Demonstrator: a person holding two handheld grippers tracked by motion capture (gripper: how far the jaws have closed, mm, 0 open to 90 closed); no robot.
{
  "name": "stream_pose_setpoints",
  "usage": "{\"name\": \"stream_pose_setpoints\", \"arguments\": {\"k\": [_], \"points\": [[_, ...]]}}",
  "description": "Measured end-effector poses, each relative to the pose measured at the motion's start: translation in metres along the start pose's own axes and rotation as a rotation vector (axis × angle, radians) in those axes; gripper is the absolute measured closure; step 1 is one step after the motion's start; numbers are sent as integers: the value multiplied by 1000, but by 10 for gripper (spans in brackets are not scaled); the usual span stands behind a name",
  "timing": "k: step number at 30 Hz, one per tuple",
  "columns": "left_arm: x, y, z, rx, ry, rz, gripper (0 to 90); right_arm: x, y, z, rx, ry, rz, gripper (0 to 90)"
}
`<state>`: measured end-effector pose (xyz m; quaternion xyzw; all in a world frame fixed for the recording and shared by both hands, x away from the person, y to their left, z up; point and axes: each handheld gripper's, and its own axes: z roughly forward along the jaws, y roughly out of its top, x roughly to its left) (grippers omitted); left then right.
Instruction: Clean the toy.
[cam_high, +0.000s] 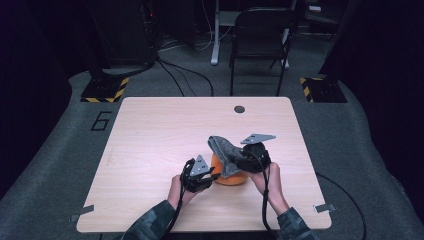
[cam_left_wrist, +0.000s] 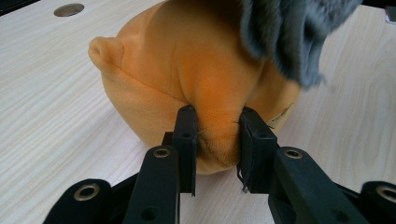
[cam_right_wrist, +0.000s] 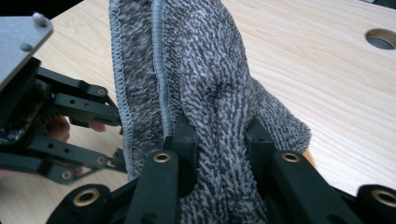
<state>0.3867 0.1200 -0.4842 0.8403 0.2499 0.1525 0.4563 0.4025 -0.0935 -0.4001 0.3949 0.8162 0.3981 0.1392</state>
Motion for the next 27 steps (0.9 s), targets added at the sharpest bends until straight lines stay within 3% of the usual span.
{"name": "stream_pose_setpoints", "arguments": {"k": [6, 11, 20, 27], "points": [[0, -1, 1, 4, 3, -1, 713, 4, -8, 25, 37, -5, -14, 716], [-1, 1, 1, 12, 10, 11, 714, 8, -9, 27, 48, -77, -83, 716], [0, 0, 1, 9, -1, -4, 715, -2, -12, 19, 60, -102, -85, 714], [0, 0, 1, 14, -6, -4, 714, -20, -21, 9, 72, -123, -39, 711]]}}
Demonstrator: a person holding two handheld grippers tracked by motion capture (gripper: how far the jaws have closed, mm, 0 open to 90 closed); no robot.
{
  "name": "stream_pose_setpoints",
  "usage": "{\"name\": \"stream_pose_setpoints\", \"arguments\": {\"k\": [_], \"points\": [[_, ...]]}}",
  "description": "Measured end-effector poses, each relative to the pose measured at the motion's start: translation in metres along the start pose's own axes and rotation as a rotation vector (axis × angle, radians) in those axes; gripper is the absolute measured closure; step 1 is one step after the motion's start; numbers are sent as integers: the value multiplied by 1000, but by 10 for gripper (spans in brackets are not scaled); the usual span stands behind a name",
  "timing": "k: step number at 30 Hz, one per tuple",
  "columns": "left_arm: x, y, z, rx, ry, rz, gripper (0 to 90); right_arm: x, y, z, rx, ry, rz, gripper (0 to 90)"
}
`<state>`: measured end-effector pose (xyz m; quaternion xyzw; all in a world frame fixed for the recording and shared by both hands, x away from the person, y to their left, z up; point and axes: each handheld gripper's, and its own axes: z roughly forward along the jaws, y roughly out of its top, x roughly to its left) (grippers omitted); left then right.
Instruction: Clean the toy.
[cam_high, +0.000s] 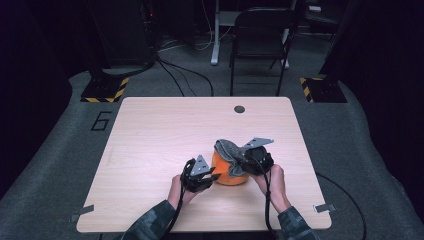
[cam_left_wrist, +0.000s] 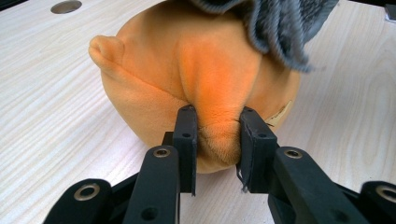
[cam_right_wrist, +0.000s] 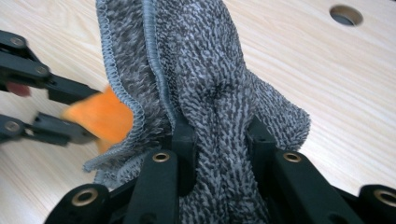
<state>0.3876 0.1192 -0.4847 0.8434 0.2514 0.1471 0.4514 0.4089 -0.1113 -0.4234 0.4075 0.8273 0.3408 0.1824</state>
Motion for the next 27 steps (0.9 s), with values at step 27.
{"name": "stream_pose_setpoints", "arguments": {"k": [27], "points": [[2, -1, 1, -7, -6, -10, 713, -61, -53, 41, 232, -58, 151, 708]]}}
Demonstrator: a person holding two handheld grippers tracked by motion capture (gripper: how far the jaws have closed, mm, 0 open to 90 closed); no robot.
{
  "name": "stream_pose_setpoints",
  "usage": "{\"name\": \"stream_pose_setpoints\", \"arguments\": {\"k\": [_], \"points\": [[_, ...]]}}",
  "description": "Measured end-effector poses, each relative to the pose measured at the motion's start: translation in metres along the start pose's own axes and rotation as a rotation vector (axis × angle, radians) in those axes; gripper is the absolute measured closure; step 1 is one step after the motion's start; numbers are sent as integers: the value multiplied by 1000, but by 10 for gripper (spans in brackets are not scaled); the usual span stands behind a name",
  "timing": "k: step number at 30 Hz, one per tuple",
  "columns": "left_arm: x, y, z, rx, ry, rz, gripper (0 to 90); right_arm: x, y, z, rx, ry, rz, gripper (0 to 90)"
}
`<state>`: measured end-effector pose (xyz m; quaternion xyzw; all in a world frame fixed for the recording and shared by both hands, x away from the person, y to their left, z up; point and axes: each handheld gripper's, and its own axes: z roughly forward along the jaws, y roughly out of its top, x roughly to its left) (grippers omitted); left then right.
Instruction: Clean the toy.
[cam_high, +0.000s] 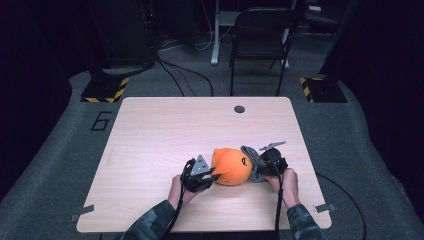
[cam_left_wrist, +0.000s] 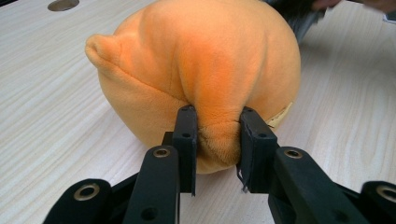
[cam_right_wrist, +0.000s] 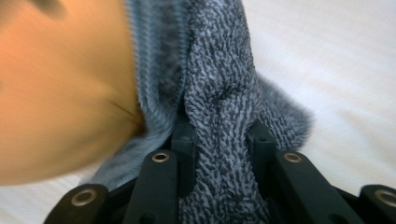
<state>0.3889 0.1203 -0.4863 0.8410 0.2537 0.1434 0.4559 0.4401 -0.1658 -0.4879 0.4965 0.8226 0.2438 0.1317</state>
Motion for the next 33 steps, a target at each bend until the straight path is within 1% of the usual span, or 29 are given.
{"name": "stream_pose_setpoints", "arguments": {"k": [1, 2, 3, 6, 7, 8, 9, 11, 13, 15, 16, 17, 18, 19, 20, 21, 23, 25, 26, 28, 29, 30, 31, 33], "points": [[0, 0, 0, 1, -3, -2, 712, -1, -2, 6, 14, 13, 8, 708], [0, 0, 0, -2, -3, -3, 712, -4, -3, 7, 7, 23, 2, 708], [0, -1, -1, 2, -4, -2, 712, -6, -2, 5, 5, 34, 11, 708], [1, -1, 0, -2, -4, -5, 711, -9, -1, -1, 5, 15, 15, 711], [1, -1, 0, -2, -4, -4, 710, -10, -1, -5, -3, 6, 26, 713], [1, -1, -1, -2, -5, -5, 710, -12, 1, -10, -16, -2, 27, 715], [1, -1, -1, -1, -5, -5, 709, -13, 3, -17, -38, 1, 37, 716], [1, -1, 0, -3, -4, -5, 709, -15, 8, -37, -114, 5, 48, 718], [1, -1, 0, -4, -3, -5, 709, -13, 11, -53, -162, 4, 45, 718], [1, -1, 0, -4, -2, -5, 708, -9, 14, -69, -208, 20, 39, 718], [1, -1, 0, -6, 0, -6, 708, -6, 16, -75, -225, 36, 40, 718], [1, -1, 0, -3, -2, -5, 707, -4, 17, -80, -248, 41, 16, 718], [1, -1, 0, -4, -1, -4, 707, 1, 19, -83, -256, 53, 13, 718], [1, 0, 0, -3, -2, -3, 707, 6, 20, -85, -267, 62, -1, 718], [1, -1, 0, -3, -2, -5, 707, 13, 22, -86, -269, 70, -7, 717], [1, -1, 0, -3, -2, -6, 706, 19, 24, -85, -270, 74, -34, 718], [1, -1, 0, -3, -3, -5, 705, 31, 27, -81, -257, 79, -70, 718], [1, -1, 0, -2, -1, -4, 703, 40, 28, -72, -239, 81, -86, 718], [1, -1, 0, -2, -2, -4, 702, 44, 29, -67, -217, 75, -86, 718], [2, -1, 0, 2, -4, 0, 695, 47, 29, -54, -191, 64, -110, 721], [3, -2, 0, -4, -7, -2, 689, 47, 28, -50, -190, 59, -108, 723], [4, -2, 0, -8, -9, -2, 681, 47, 29, -47, -193, 65, -100, 724], [5, -3, 0, -18, -17, 3, 671, 46, 30, -46, -190, 59, -102, 725], [8, -4, 0, -28, -19, 21, 606, 46, 30, -45, -194, 57, -112, 727]]}}
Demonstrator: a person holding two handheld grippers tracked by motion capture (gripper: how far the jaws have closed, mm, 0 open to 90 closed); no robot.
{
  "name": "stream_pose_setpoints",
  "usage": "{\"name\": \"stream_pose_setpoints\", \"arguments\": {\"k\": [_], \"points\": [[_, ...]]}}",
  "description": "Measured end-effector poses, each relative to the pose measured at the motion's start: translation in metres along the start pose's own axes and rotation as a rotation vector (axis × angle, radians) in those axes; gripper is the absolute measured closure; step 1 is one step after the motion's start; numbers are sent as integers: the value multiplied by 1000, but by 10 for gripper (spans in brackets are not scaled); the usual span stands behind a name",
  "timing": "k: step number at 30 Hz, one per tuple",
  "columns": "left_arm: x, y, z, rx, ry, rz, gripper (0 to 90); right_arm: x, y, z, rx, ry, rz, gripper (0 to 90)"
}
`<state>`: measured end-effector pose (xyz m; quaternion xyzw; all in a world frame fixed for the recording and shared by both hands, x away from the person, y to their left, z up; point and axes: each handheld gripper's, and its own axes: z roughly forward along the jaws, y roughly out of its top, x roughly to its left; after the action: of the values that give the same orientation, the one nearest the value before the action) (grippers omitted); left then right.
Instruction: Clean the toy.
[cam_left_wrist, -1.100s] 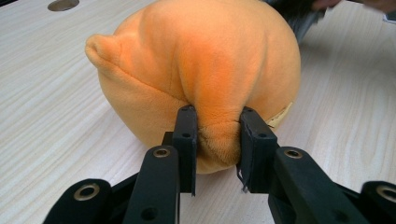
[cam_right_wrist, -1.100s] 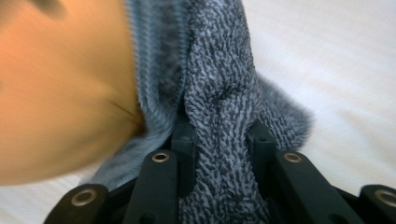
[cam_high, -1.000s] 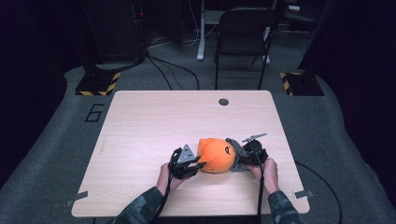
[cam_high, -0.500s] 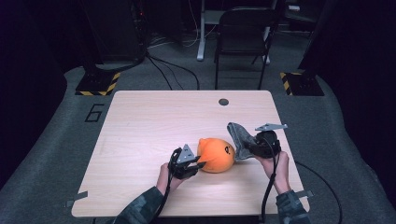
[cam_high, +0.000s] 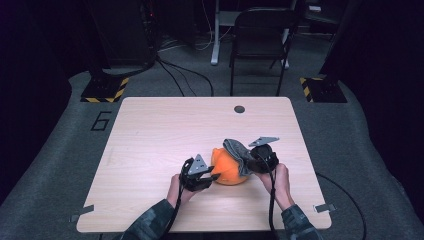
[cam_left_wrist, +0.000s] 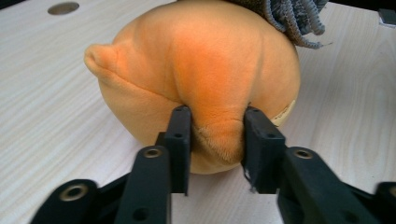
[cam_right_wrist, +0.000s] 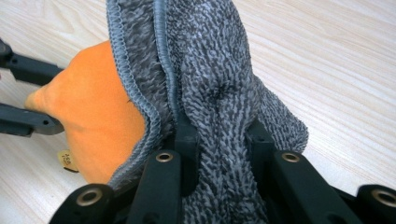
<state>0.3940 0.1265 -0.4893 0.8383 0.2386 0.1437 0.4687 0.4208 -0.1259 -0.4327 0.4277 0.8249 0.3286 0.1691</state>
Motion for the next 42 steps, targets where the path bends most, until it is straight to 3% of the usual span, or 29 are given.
{"name": "stream_pose_setpoints", "arguments": {"k": [4, 6, 10, 16, 22, 28, 30, 34, 38, 42], "points": [[2, 0, -3, -17, 9, 61, 421, 0, 1, 2, 8, 1, 2, 728], [2, -1, -4, -14, 45, 112, 331, -1, 2, 4, 11, -2, 1, 728], [3, -5, -2, -2, 39, 152, 191, -3, 3, 6, 14, 0, 1, 727], [2, -8, 5, 12, 26, 201, 143, -5, 4, 8, 16, 6, 19, 728], [-1, -11, 15, 33, 49, 243, 110, -8, 5, 11, 18, 5, 19, 728], [-4, -14, 22, 17, 82, 301, 166, -9, 5, 12, 18, 9, 25, 727], [-5, -14, 23, 7, 87, 315, 234, -9, 4, 12, 19, 8, 25, 728], [-5, -17, 25, -9, 96, 326, 335, -10, 4, 13, 22, 15, 30, 727], [-4, -20, 26, -7, 84, 314, 519, -10, 3, 13, 13, 20, 32, 727], [-3, -20, 25, -10, 87, 306, 626, -19, 2, 3, -42, 40, 68, 727]]}}
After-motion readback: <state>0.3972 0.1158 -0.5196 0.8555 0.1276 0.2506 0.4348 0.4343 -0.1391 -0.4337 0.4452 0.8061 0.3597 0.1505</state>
